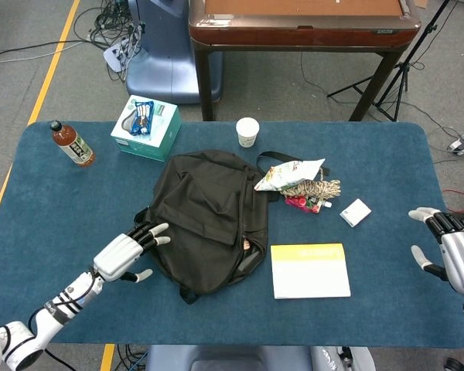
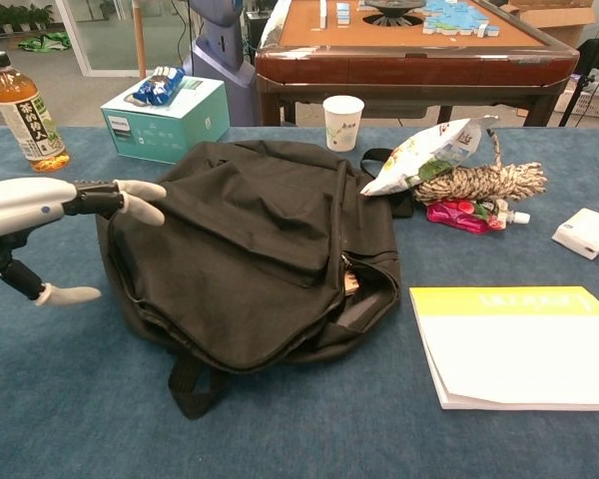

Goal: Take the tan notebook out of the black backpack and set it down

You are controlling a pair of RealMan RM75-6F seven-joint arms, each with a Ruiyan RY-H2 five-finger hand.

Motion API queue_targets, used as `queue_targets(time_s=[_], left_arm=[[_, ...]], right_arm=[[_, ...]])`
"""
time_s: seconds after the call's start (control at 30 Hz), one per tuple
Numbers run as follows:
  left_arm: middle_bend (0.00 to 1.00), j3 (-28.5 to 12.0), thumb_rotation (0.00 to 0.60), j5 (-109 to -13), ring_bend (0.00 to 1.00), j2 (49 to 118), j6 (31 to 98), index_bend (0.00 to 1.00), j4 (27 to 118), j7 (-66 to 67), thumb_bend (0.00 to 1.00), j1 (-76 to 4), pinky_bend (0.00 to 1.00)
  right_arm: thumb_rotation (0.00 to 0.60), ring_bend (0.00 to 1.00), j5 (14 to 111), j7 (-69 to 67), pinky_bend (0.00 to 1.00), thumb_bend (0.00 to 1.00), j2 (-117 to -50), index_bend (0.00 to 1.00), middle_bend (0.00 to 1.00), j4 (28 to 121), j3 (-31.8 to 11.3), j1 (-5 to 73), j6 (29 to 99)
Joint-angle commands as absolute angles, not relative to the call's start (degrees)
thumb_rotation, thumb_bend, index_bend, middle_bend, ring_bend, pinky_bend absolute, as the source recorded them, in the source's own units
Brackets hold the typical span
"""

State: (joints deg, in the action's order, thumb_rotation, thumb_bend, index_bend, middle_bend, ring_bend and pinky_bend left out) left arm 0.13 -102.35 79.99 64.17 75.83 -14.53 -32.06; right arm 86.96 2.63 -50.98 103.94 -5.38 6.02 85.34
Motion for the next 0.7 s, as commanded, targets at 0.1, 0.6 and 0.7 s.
queue_targets(time_s=[0.1, 0.6, 0.7], left_arm=[[0.02, 0.37, 0.6, -101.21, 0.0, 82.25, 62.5, 0.16, 75.1, -14.5, 0.25, -33.84, 0.05], [0.02, -2.73, 0.6, -94.69, 0.0, 87.8, 57.22, 0.21, 73.41, -15.3, 0.25, -39.17, 0.05], [0.02, -3.58, 0.6, -93.34, 0.0, 89.26, 57.01, 0.28, 72.52, -14.02, 0.25, -39.78, 0.05]], right_arm=[[0.6, 0.29, 86.75, 2.29, 0.4, 0.31, -51.13, 0.3, 0.28, 103.56, -5.1, 5.67, 85.41], [0.6, 0.29, 87.09, 1.19, 0.4, 0.31, -51.26, 0.3, 0.28, 102.6, -4.57, 4.43, 86.72], [0.6, 0.29, 87.13, 0.81, 0.4, 0.31, -51.29, 0.3, 0.28, 102.25, -4.51, 4.17, 87.03]])
